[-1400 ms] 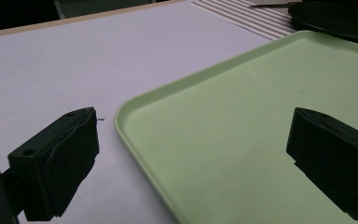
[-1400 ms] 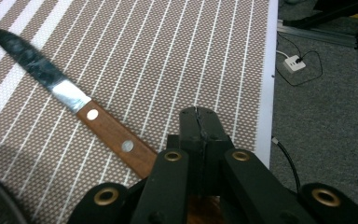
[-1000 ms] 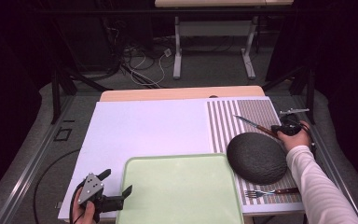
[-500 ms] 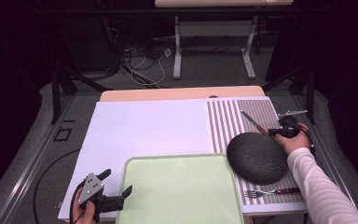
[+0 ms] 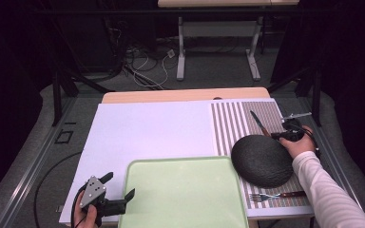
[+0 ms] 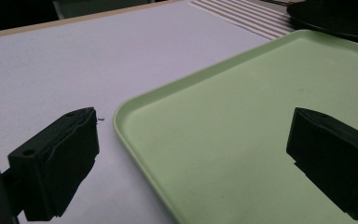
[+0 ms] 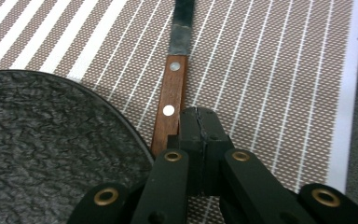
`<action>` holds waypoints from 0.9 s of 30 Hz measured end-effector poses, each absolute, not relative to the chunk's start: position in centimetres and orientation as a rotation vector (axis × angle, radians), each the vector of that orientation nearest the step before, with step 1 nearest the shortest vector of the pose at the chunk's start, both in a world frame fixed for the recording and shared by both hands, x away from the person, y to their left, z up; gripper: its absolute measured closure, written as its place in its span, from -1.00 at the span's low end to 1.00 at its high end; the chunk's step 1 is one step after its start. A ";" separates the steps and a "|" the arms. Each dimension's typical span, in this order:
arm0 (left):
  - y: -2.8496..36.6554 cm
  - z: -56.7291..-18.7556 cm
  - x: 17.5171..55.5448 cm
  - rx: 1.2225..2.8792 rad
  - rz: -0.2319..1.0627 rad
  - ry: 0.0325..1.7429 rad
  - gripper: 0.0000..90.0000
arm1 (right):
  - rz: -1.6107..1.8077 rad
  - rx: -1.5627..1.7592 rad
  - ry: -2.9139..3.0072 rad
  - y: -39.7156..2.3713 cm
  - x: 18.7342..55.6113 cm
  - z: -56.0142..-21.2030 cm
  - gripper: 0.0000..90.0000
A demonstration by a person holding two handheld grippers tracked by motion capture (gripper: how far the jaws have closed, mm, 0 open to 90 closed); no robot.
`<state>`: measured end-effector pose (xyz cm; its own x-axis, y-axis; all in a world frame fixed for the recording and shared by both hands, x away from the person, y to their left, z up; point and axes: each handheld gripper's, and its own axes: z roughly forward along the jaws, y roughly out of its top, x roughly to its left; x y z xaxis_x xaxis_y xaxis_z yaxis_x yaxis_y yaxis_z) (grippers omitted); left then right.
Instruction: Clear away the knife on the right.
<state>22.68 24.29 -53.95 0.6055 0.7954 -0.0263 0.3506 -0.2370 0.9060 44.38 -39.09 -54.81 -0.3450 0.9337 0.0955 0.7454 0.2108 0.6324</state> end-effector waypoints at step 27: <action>24.3 -54.0 22.7 1.832 0.557 0.927 -0.94 | 0.907 1.590 2.160 -39.2 43.9 -52.8 0.81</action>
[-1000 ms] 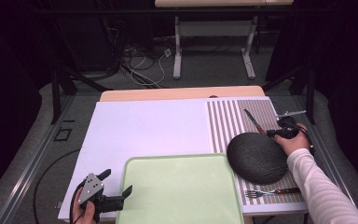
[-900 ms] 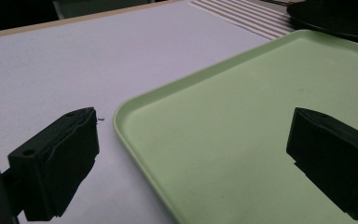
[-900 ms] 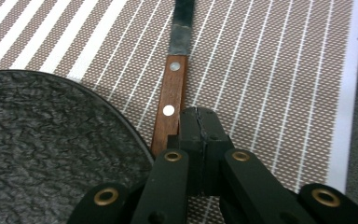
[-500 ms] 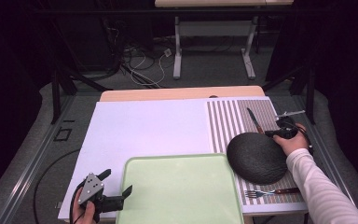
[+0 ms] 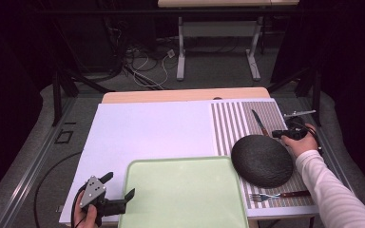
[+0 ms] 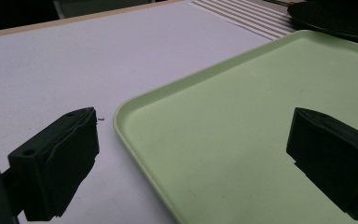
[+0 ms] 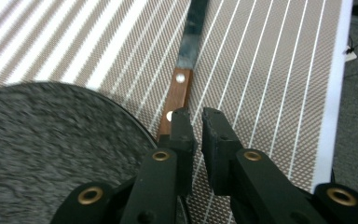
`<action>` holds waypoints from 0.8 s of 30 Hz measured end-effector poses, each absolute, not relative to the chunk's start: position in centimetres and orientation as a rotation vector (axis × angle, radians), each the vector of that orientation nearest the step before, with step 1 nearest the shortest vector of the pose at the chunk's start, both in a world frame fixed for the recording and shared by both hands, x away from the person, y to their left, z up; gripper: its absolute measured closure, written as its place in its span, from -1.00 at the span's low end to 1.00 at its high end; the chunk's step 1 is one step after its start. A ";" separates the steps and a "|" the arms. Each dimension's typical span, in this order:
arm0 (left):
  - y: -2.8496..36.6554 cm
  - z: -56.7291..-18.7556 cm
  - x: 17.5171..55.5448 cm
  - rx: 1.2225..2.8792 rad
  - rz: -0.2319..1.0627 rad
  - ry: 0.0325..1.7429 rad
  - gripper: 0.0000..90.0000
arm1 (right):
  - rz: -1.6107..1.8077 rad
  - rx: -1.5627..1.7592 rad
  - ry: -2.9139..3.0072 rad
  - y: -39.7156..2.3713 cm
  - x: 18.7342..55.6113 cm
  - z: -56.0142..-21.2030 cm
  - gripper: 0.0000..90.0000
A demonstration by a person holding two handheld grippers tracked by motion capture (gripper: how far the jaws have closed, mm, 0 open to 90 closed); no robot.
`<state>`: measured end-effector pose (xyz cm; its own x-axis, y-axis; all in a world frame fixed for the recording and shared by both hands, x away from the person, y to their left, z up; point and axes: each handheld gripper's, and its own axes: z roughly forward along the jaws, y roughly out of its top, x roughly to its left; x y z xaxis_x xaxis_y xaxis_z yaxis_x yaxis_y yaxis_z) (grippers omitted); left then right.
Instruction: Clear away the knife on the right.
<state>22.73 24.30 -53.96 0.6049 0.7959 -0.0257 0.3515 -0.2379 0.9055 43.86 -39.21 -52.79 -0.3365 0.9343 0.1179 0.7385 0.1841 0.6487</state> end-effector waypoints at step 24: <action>24.3 -54.0 22.7 1.833 0.556 0.925 -0.94 | 0.838 1.557 2.182 -37.4 45.3 -49.9 0.01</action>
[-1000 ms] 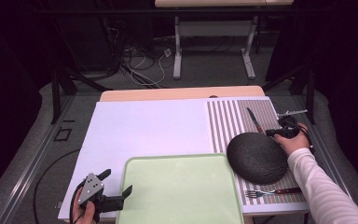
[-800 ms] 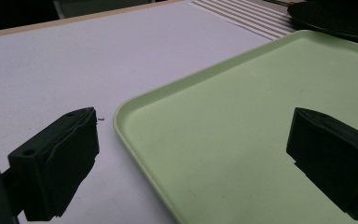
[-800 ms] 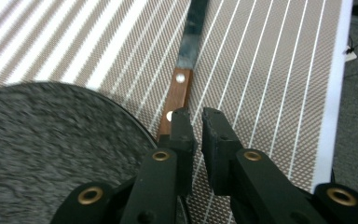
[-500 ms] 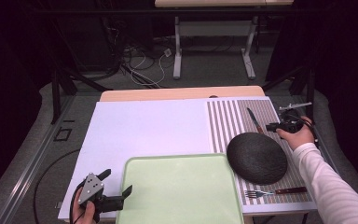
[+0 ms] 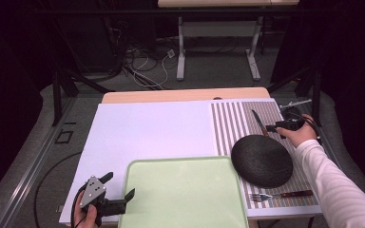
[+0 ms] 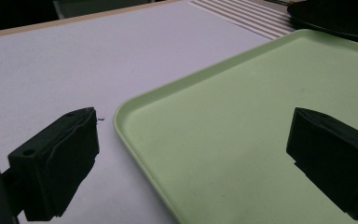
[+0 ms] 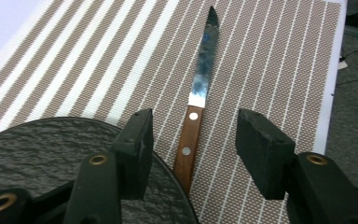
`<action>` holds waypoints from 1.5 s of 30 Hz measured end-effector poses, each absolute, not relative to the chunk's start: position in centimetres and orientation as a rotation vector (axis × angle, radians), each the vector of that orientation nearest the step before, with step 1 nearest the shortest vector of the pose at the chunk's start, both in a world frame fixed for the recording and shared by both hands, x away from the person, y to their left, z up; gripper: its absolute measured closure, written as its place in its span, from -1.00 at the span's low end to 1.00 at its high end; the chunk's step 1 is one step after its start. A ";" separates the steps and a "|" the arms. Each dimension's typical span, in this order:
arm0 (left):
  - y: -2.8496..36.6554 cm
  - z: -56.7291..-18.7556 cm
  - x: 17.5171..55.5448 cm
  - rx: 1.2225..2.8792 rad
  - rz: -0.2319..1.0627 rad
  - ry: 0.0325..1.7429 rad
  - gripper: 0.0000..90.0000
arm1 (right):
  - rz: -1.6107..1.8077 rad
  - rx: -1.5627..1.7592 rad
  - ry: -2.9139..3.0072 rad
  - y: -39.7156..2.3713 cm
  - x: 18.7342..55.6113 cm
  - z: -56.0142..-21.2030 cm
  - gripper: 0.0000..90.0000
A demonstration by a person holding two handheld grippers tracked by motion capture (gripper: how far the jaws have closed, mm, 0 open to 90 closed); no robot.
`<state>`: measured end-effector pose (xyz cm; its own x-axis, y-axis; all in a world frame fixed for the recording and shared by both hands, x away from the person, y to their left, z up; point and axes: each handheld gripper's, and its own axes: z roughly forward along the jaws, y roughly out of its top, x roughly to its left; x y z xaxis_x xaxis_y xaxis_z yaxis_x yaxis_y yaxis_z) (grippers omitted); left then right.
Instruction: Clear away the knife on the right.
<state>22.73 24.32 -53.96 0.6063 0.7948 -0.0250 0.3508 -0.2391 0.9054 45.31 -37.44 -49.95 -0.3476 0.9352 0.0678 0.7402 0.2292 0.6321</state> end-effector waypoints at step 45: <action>24.3 -54.0 22.8 1.849 0.549 0.918 -0.94 | 0.715 1.658 2.181 -35.2 48.2 -53.1 0.47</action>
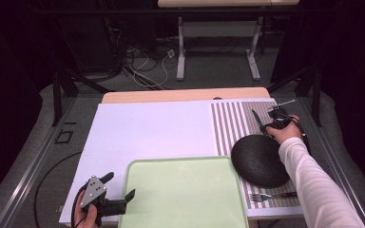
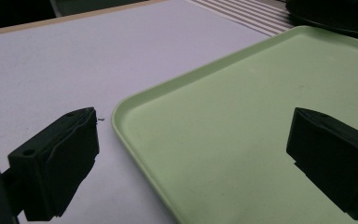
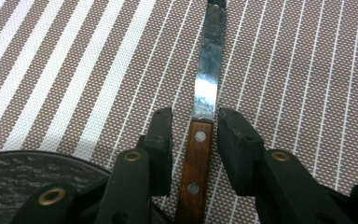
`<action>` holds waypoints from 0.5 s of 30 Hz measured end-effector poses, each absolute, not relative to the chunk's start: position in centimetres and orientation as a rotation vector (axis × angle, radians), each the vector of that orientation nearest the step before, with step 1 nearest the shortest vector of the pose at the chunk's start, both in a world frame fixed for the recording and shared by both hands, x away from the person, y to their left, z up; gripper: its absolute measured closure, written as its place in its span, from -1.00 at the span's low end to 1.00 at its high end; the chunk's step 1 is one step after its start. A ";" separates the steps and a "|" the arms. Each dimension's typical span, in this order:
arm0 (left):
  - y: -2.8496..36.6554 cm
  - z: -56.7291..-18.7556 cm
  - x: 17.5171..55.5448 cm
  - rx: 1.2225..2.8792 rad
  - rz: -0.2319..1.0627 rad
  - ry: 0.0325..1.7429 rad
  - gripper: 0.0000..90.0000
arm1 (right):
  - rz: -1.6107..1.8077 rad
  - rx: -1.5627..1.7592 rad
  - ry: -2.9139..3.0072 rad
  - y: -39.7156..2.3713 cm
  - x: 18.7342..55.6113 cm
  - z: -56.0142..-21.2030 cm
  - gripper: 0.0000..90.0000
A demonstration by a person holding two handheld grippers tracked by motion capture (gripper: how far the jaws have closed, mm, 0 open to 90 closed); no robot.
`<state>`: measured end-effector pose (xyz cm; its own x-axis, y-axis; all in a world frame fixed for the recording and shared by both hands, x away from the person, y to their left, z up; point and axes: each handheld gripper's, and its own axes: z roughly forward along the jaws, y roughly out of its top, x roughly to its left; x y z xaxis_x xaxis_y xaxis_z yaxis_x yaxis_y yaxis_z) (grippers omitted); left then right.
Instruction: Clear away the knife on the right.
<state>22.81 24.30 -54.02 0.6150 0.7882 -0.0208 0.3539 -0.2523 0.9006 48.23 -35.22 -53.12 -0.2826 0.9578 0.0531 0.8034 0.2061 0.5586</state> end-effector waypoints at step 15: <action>24.3 -54.0 22.8 1.849 0.546 0.918 -0.94 | 0.696 1.676 2.177 -35.2 48.6 -53.7 0.57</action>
<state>22.81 24.30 -54.05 0.6158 0.7875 -0.0235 0.3556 -0.2512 0.9002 48.61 -35.25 -53.72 -0.2705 0.9614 0.0508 0.8128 0.1997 0.5472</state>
